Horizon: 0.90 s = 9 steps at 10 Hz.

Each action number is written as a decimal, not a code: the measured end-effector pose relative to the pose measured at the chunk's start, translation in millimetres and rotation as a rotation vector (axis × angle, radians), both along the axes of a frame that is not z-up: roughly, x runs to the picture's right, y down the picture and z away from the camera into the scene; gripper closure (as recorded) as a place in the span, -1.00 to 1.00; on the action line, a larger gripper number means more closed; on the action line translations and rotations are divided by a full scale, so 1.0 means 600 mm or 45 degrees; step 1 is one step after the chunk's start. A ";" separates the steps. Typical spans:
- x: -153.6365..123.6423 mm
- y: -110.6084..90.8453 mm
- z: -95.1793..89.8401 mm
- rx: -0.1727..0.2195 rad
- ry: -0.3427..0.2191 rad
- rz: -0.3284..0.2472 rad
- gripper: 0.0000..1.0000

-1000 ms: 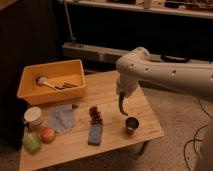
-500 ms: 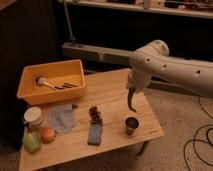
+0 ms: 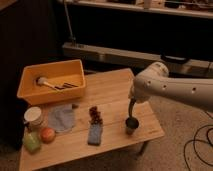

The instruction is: Place pepper in metal cup

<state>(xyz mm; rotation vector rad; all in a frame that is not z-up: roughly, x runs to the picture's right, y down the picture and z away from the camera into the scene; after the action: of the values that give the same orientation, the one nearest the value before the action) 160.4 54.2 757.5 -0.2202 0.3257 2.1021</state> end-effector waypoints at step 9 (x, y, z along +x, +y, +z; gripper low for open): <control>0.029 0.047 0.014 0.050 -0.062 0.056 0.86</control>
<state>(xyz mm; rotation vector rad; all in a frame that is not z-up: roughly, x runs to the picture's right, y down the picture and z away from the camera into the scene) 178.0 82.3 765.9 -0.2575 0.2523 2.1411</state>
